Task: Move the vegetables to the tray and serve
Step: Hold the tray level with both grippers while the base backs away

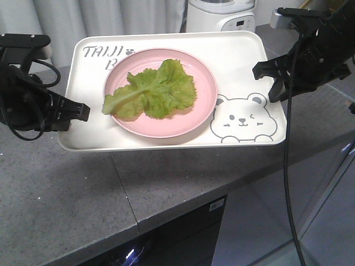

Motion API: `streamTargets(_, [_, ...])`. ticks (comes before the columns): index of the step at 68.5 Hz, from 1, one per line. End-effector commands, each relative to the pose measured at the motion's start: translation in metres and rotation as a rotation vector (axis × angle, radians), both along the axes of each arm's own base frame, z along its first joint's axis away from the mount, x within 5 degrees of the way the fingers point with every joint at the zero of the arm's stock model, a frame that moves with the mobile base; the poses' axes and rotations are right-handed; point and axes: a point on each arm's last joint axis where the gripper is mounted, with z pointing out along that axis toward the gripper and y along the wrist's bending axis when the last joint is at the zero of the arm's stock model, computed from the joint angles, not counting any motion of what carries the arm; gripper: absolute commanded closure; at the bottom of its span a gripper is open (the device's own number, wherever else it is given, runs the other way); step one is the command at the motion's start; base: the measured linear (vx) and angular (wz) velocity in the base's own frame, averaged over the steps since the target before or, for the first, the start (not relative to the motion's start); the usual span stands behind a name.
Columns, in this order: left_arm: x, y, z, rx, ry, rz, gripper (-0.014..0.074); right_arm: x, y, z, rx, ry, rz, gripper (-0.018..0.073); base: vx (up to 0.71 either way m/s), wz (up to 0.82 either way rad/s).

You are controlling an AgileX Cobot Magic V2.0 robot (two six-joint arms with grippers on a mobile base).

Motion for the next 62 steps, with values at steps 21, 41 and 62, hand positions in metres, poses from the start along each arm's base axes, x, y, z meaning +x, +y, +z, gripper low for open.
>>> streamTargets(21, [-0.0045,-0.008,0.0249,-0.089,-0.128,-0.032,0.0602,-0.0164,0.0071,0.0286,0.06,-0.067,0.047,0.0565,-0.01,-0.19])
streamTargets(41, [-0.0045,-0.008,0.0249,-0.089,-0.128,-0.032,0.0602,-0.0164,0.0071,0.0286,0.06,-0.067,0.047,0.0565,-0.01,-0.19])
streamTargets(62, [-0.0045,-0.008,0.0249,-0.089,-0.128,-0.032,0.0602,-0.0164,0.0071,0.0286,0.06,-0.067,0.047,0.0565,-0.01,-0.17])
